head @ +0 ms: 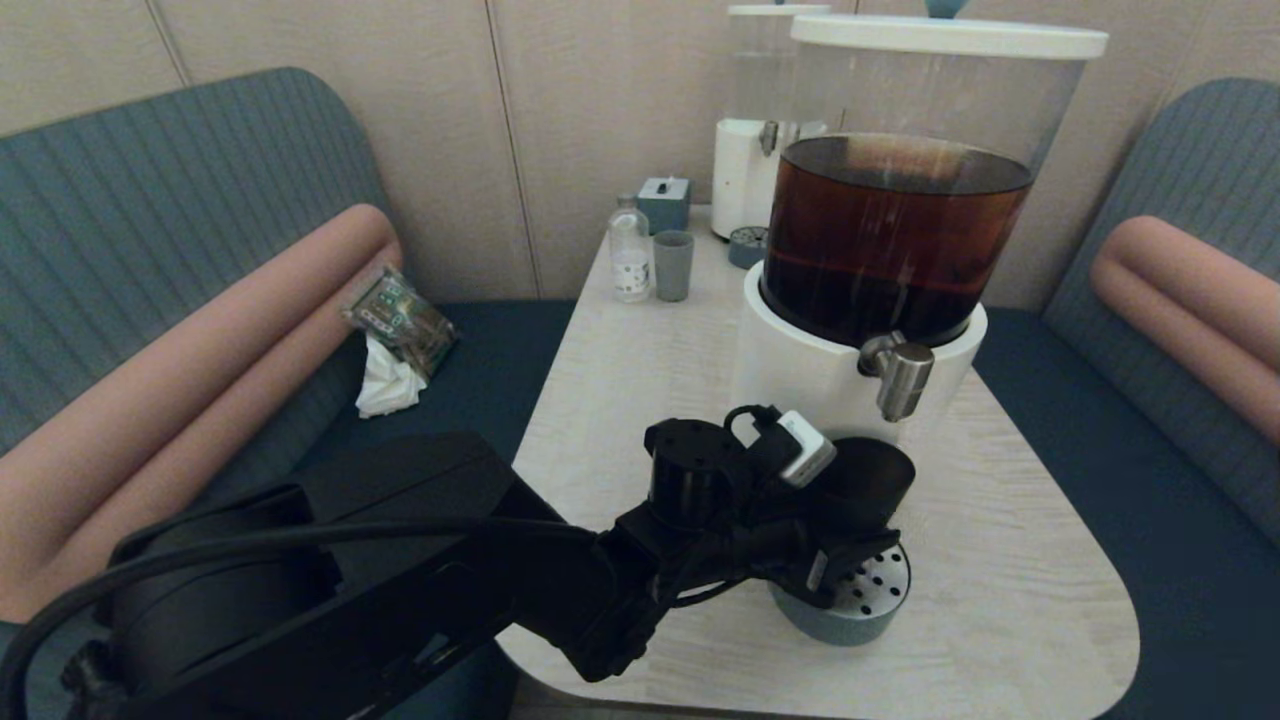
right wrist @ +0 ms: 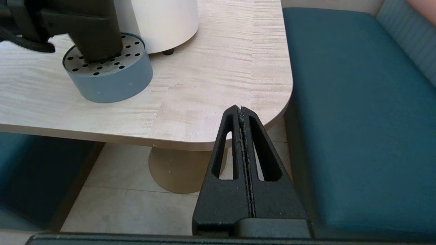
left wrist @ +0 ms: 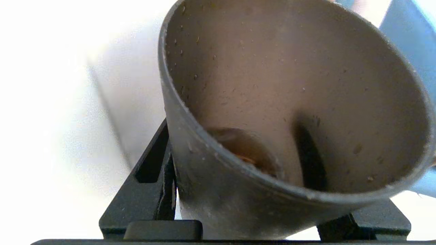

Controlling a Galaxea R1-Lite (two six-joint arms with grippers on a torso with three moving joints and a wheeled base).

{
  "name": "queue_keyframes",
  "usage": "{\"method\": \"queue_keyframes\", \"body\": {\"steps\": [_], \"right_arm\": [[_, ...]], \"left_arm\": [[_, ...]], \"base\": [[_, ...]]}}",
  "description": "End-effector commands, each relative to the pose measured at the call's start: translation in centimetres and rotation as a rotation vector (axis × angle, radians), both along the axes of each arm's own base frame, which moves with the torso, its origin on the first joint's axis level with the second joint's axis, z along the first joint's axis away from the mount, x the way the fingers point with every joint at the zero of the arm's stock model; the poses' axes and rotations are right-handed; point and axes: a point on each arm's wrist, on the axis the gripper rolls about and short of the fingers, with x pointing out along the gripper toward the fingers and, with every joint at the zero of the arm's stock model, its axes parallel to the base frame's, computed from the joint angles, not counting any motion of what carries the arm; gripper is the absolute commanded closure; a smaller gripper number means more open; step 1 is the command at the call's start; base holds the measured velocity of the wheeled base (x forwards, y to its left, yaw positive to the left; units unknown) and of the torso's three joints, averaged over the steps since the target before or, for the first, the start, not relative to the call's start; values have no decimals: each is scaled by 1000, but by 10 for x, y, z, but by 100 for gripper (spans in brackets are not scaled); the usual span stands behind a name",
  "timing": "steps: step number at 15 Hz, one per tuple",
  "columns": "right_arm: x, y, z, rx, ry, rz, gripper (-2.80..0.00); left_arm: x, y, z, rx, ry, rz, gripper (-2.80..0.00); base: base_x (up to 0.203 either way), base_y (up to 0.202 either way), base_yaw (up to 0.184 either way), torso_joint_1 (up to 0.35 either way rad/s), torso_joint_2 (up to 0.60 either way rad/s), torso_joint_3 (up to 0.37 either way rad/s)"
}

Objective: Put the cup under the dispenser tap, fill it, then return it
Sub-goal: Place the cup next to the water dispenser

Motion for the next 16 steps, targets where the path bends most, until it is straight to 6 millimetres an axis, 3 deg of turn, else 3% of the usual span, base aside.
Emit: {"method": "queue_keyframes", "body": {"steps": [1, 12, 16], "right_arm": [[0, 0, 0, 0, 1, 1, 0], [0, 0, 0, 0, -1, 1, 0], [0, 0, 0, 0, 0, 1, 0]], "left_arm": [[-4, 5, 4, 0, -1, 5, 0], [-10, 37, 13, -33, 19, 153, 0], [-7, 52, 28, -66, -3, 262, 0]], "base": [[0, 0, 0, 0, 0, 0], [0, 0, 0, 0, 0, 0], [0, 0, 0, 0, 0, 0]]}}
